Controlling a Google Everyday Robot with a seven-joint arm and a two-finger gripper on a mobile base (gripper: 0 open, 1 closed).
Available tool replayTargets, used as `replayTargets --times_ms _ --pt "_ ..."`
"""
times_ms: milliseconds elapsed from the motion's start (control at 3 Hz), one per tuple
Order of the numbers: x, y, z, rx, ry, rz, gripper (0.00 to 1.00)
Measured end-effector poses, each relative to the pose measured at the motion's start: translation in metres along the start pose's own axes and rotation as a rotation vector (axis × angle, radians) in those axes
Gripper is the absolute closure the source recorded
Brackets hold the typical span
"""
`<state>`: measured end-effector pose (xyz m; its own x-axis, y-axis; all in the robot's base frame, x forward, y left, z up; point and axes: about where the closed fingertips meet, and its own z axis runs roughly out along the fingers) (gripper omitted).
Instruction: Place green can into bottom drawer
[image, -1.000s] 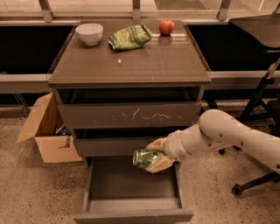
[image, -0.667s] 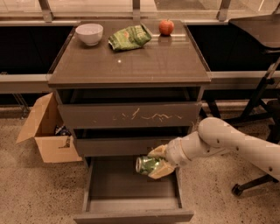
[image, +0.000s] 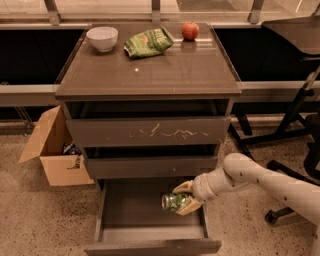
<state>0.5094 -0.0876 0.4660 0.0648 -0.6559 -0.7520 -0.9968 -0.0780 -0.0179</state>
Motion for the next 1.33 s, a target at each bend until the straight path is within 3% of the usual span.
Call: replayTargets --times_ms 333,667,1333 --pt "0.047 -0.012 0.036 0.007 -0.053 -0.011 1.0" --pt "0.047 -0.012 0.036 0.007 -0.053 -0.011 1.0" --pt "0.098 -0.049 0.072 0.083 -0.052 -0.003 1.0"
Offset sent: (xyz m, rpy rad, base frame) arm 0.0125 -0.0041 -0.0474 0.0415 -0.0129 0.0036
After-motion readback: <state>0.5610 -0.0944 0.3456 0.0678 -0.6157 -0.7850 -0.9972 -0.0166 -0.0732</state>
